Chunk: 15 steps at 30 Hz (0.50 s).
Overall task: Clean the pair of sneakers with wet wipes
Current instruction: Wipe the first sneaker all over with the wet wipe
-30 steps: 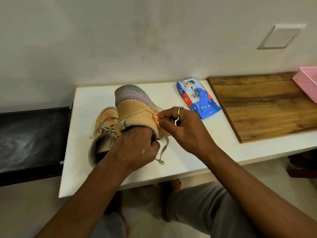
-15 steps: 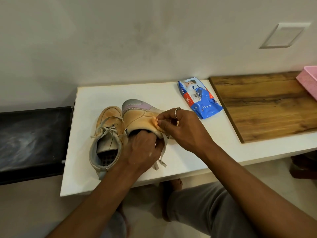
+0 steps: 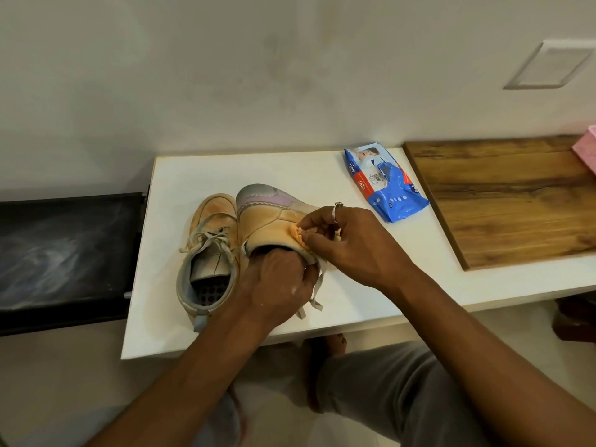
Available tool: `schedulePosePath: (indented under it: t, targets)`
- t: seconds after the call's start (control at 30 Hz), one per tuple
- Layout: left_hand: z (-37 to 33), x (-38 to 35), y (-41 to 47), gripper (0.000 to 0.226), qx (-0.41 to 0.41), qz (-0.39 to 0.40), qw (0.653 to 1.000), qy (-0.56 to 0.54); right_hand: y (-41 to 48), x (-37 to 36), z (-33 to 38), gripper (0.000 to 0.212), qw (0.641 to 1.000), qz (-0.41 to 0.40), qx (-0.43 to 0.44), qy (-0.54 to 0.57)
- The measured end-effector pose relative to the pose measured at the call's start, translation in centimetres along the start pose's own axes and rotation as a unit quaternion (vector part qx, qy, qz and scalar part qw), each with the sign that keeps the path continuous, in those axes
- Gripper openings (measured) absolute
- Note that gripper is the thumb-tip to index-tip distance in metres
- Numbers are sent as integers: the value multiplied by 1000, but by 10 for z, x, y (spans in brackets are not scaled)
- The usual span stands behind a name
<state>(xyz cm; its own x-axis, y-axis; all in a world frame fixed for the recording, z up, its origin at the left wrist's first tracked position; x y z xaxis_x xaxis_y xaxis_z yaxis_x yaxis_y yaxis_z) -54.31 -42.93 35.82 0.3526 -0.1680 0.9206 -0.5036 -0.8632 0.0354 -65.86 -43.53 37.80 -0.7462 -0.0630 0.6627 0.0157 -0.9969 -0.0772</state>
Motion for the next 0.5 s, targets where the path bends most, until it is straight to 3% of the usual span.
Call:
schedulePosePath:
  t: [0.3, 0.5]
  targets:
    - [5, -1, 0, 34, -13, 8, 1000, -13, 2, 2, 1, 9, 998, -46, 13, 28]
    - [5, -8, -2, 34, -21, 42, 999, 2, 4, -7, -2, 11, 998, 61, 10, 23]
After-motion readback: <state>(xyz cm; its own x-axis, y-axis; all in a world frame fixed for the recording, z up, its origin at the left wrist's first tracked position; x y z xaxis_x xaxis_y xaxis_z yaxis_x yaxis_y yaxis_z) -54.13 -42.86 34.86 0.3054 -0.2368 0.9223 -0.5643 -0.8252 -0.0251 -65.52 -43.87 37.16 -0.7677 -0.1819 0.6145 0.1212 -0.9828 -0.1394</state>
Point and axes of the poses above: each hand's wrist, its own y-axis towards the middle knuckle, its own x-axis out of the back of the hand, z = x × y, the point moved 6 cm from there along y, towards the middle knuckle, and after that the axes turned 2 degrees about -x, right-handed, at the moved point
